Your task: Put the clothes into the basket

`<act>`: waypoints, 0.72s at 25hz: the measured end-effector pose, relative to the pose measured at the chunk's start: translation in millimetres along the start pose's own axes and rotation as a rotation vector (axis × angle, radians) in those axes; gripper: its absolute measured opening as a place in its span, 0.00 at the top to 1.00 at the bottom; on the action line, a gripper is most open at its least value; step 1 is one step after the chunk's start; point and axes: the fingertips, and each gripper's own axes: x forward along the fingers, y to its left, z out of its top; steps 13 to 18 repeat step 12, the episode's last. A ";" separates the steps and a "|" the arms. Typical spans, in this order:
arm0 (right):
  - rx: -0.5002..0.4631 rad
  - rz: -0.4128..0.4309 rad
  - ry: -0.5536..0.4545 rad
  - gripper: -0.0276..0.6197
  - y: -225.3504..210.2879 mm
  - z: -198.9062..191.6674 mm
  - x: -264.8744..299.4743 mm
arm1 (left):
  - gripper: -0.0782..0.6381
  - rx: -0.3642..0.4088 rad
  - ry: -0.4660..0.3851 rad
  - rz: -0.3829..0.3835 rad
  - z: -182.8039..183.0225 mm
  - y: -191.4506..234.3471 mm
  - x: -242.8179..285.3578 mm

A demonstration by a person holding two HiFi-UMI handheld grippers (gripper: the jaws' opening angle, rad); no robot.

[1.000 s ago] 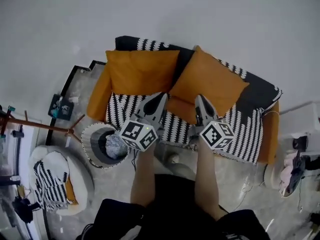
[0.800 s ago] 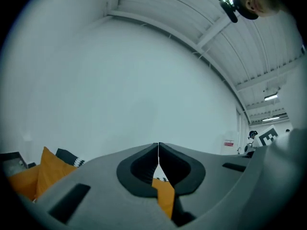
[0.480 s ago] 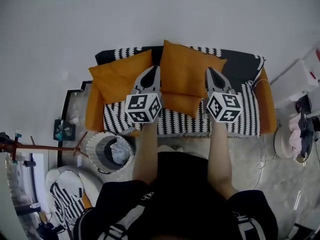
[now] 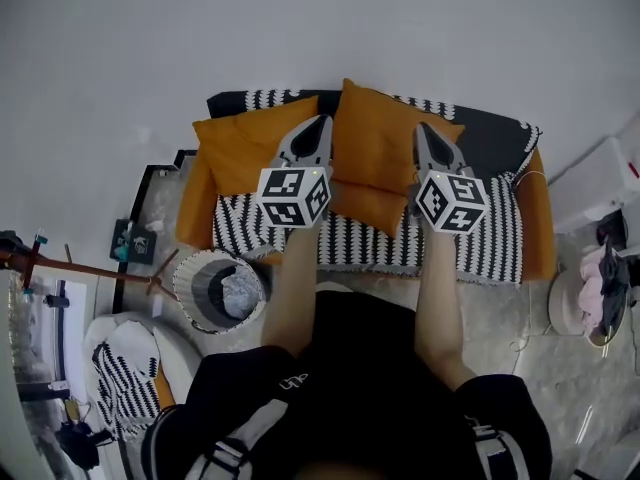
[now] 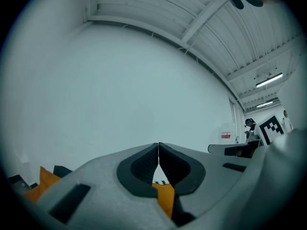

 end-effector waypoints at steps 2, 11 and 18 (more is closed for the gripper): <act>-0.014 0.011 0.004 0.94 3.0 -0.1 2.2 | 0.88 -0.001 0.001 0.003 -0.8 1.2 0.5; -0.032 0.016 0.041 0.94 -11.2 -3.9 3.9 | 0.88 -0.014 0.011 -0.016 -5.9 -11.0 16.7; -0.033 0.016 0.044 0.94 -12.9 -3.6 4.1 | 0.88 -0.015 0.011 -0.017 -5.4 -11.9 18.6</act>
